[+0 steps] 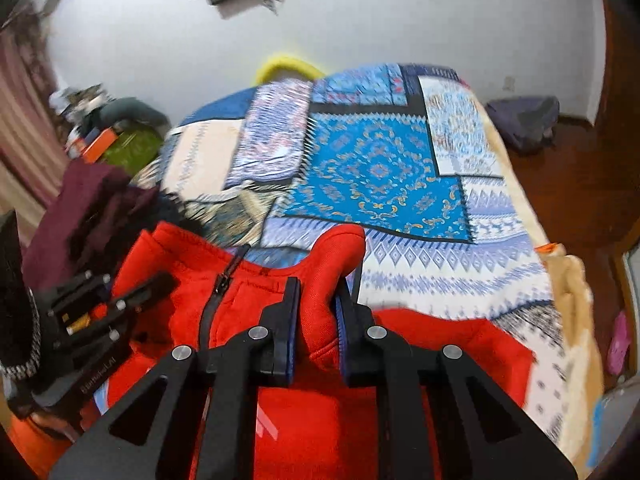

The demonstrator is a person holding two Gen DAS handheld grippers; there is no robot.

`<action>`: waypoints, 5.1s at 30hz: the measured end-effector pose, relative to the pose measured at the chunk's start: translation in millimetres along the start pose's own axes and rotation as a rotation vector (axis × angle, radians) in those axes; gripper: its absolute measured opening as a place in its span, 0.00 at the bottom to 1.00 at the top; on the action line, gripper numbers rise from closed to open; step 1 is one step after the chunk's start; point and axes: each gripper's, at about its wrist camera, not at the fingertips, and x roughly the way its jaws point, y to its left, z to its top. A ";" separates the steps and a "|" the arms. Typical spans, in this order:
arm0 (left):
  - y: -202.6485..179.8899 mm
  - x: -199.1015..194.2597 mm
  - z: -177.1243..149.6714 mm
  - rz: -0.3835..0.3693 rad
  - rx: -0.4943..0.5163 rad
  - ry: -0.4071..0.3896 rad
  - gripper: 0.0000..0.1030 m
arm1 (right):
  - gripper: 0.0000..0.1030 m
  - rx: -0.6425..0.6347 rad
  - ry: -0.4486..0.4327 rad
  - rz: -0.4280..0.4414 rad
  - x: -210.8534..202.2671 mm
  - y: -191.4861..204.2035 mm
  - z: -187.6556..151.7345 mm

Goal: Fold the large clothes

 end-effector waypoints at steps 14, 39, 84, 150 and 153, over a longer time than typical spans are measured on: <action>-28.6 -112.8 -104.5 -0.105 -0.016 0.050 0.16 | 0.14 -0.188 -0.005 0.099 -93.8 56.1 -116.7; -15.7 -167.7 -172.1 -0.102 -0.085 0.095 0.37 | 0.36 -0.090 -0.030 0.004 -152.4 33.0 -190.9; 116.8 -144.3 -217.1 0.103 -0.534 0.055 0.65 | 0.54 0.093 -0.059 -0.120 -136.7 -1.5 -172.0; 176.0 -31.6 -176.9 0.021 -0.603 0.157 0.08 | 0.10 0.277 0.008 -0.005 -14.3 -78.4 -71.4; 174.8 -11.6 -191.0 0.013 -0.587 0.210 0.09 | 0.10 0.293 0.056 -0.031 1.1 -93.0 -83.3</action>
